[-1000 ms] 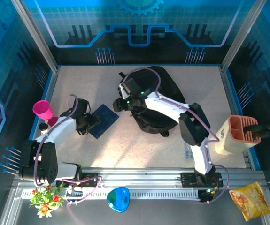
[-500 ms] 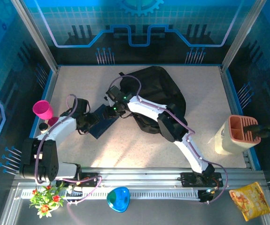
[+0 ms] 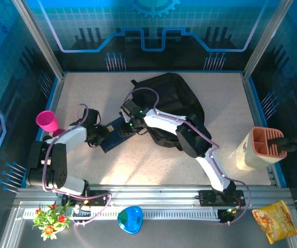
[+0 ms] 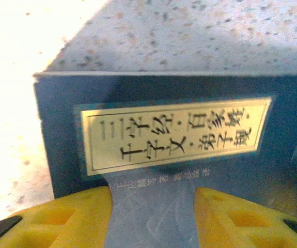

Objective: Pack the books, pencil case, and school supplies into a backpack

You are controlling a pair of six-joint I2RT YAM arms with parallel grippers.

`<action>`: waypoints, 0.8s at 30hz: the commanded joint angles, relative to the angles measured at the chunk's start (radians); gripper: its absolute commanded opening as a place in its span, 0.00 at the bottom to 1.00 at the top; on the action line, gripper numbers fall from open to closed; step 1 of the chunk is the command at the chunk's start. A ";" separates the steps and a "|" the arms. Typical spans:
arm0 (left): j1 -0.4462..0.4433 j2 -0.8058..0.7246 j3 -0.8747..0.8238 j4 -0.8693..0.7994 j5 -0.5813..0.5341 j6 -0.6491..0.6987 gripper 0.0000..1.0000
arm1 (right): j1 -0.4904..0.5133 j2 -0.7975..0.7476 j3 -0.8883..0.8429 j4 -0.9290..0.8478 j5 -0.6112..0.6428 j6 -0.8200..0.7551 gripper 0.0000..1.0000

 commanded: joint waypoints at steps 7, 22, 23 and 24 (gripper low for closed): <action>0.006 0.187 0.095 0.088 0.132 0.032 0.46 | 0.067 -0.176 -0.296 0.043 -0.172 -0.013 0.47; 0.010 -0.039 0.137 -0.069 0.109 -0.004 0.60 | -0.062 -0.116 -0.045 -0.051 0.014 -0.064 0.54; 0.010 -0.063 0.117 -0.082 0.100 -0.014 0.62 | -0.063 -0.091 -0.010 -0.080 0.032 -0.086 0.55; 0.010 -0.095 0.091 -0.097 0.089 -0.026 0.62 | -0.063 -0.066 0.027 -0.110 0.053 -0.107 0.56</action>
